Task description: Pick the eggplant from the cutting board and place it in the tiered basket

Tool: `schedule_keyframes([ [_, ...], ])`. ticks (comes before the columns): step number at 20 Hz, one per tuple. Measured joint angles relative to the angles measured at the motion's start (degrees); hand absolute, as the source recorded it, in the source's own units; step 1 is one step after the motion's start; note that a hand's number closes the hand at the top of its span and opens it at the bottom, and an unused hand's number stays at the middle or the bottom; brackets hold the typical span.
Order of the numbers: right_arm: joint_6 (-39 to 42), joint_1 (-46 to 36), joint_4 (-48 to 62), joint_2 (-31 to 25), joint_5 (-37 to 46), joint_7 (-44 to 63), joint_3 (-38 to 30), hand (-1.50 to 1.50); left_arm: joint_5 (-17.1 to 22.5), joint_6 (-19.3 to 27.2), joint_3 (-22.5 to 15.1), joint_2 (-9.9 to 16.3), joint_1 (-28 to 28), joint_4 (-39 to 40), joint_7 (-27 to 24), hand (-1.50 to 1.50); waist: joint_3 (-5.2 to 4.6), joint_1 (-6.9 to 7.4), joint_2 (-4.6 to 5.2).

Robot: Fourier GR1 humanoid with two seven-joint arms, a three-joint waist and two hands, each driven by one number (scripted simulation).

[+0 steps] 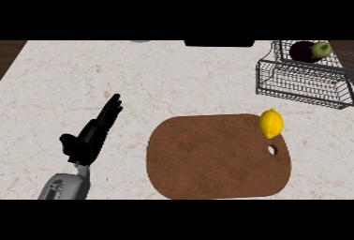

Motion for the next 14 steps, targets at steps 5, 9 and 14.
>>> schedule_keyframes([
  [5, -3.6, 4.2, 0.6, -7.2, -3.0, -5.4, -5.1, -1.50, -0.2, 0.0, -0.2, -0.2, 0.7, -0.6, -0.2, 0.00, 0.10, 0.06, 0.18],
  [9, -0.9, 8.2, 2.7, -12.9, -6.7, -9.1, -9.8, -1.50, -0.8, 0.5, -0.7, -0.9, 1.0, -0.5, -0.3, 0.00, 0.18, 0.03, 0.29],
  [14, 6.4, 15.0, 5.6, -20.2, -9.4, -13.3, -13.4, -1.50, -0.6, 0.5, 0.1, -0.7, 0.2, -0.2, -0.3, 0.00, 0.32, -0.19, 0.45],
])
